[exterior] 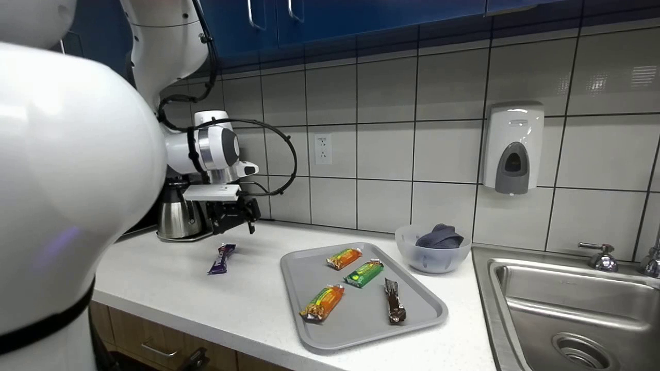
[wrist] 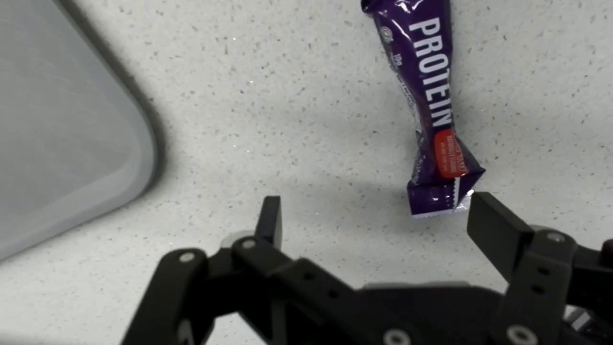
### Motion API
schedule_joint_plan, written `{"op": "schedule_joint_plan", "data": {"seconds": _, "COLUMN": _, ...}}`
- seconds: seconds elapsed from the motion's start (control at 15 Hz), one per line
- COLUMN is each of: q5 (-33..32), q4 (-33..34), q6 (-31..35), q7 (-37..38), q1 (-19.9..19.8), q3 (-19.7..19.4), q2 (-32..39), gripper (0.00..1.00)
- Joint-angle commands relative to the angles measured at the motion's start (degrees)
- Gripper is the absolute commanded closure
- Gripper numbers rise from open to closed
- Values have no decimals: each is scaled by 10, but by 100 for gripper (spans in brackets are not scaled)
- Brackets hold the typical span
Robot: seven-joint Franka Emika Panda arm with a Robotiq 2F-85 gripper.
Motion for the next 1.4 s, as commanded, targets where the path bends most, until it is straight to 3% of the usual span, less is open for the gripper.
{"op": "schedule_joint_plan", "data": {"seconds": 0.0, "q5": -13, "q4": -39, "q6": -2, "q7": 21, "q1": -19, "q3": -5, "q2": -38, "gripper": 0}}
{"op": "schedule_joint_plan", "data": {"seconds": 1.33, "q5": -15, "q4": -104, "q6": 12, "q7": 11, "q1": -118, "q3": -56, "q2": -81, "gripper": 0}}
